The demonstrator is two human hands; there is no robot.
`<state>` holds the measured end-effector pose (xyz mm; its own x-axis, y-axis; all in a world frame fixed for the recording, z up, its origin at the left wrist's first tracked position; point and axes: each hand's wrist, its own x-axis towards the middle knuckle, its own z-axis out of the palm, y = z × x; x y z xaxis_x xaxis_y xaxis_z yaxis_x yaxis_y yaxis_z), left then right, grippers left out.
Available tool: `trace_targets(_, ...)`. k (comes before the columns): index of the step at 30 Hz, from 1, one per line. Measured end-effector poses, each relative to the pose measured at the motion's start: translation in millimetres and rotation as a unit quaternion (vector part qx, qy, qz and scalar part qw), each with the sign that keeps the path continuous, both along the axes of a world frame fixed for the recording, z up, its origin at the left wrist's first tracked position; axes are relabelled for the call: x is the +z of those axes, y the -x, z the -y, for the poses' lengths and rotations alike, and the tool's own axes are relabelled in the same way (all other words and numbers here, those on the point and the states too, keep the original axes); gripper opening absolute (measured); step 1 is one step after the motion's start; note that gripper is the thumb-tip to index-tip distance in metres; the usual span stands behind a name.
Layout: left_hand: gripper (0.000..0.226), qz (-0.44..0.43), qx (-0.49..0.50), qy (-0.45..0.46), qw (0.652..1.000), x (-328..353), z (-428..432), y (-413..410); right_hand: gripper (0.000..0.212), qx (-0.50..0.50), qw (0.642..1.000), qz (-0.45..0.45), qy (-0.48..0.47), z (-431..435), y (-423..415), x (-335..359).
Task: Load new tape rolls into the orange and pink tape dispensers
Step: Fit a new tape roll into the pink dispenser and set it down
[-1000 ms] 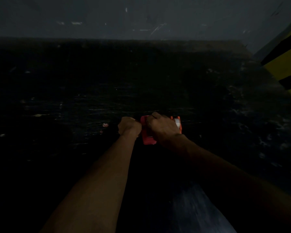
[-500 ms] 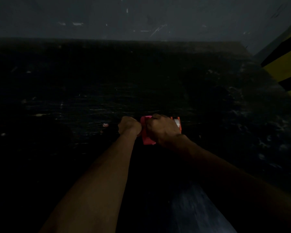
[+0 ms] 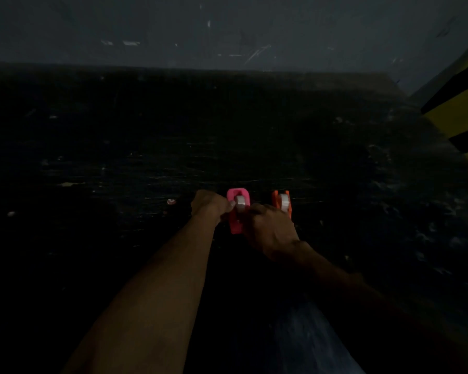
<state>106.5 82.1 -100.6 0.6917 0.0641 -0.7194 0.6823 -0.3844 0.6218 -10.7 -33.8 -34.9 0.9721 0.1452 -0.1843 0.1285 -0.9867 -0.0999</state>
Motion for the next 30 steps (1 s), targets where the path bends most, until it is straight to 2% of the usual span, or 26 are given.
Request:
trace_targets(4,0.039,-0.007,0.028,0.059,0.998,9.1,1.4,3.2,0.035,-0.003,1.0,0.012,0.002,0.2,16.3,0.3)
trace_targets(8,0.041,-0.006,0.038,0.057,0.998,8.5,1.6,1.8,0.013,0.006,0.998,0.065,0.005,-1.6,32.0,1.7)
trace_targets(10,0.039,-0.007,0.037,0.062,0.997,6.6,1.4,1.0,0.01,0.011,0.997,0.077,-0.001,-3.1,38.8,-0.8)
trace_targets(14,0.038,0.003,0.046,0.075,0.996,6.8,2.0,2.9,0.01,0.004,0.997,0.08,0.015,-5.9,45.4,-5.7)
trace_targets(18,0.038,0.008,0.042,0.066,0.997,8.0,2.4,3.6,0.013,-0.002,0.999,0.043,0.02,-7.1,44.0,-9.5)
trace_targets(24,0.037,0.005,0.027,0.057,0.998,12.8,0.6,5.4,0.038,-0.002,1.0,0.006,-0.008,-12.7,38.7,-12.2)
trace_targets(30,0.037,0.008,0.029,0.057,0.998,14.2,0.8,7.6,0.04,-0.017,1.0,-0.006,-0.015,-17.1,40.0,-15.2)
